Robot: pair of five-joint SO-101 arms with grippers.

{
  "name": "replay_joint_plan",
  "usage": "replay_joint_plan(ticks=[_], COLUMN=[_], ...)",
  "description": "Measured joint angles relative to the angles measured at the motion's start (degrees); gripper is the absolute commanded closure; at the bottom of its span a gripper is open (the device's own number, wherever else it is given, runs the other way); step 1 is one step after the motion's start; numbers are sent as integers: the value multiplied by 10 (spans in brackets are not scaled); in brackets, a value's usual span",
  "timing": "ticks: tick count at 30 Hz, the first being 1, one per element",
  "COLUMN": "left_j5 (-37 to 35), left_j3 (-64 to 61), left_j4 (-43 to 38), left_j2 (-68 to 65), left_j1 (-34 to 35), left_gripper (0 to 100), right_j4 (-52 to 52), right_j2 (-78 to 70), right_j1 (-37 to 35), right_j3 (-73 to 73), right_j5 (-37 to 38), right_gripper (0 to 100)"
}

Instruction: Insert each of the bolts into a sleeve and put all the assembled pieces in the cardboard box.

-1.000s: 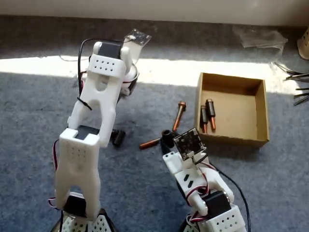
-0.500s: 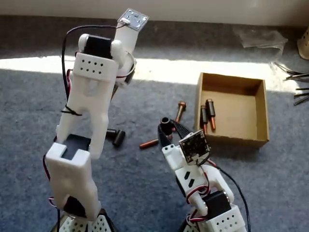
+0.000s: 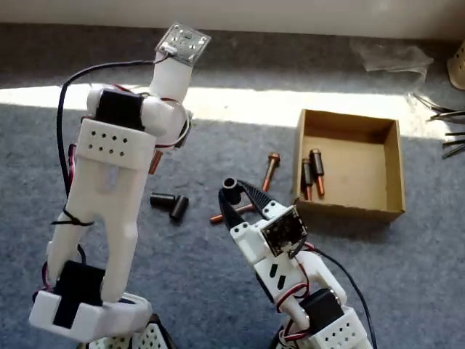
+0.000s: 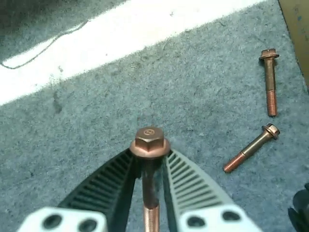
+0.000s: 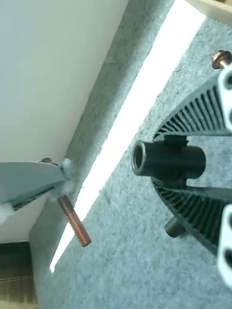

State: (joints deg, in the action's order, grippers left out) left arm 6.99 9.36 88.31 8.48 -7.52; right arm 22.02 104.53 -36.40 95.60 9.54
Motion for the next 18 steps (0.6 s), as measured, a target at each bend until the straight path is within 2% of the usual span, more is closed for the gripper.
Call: replay_joint_plan(ticks=[7,18], left_j5=[0,-3], left_j3=[-162,-315], left_j4=[-103,-252], left_j2=[149,331], left_j1=[0,-1], left_gripper=[995,995], right_j4=[-25,-59], right_j2=[-1,-1], right_j1=[0,-3], right_j3=[0,0], right_j5=[0,0], right_gripper=[994,994])
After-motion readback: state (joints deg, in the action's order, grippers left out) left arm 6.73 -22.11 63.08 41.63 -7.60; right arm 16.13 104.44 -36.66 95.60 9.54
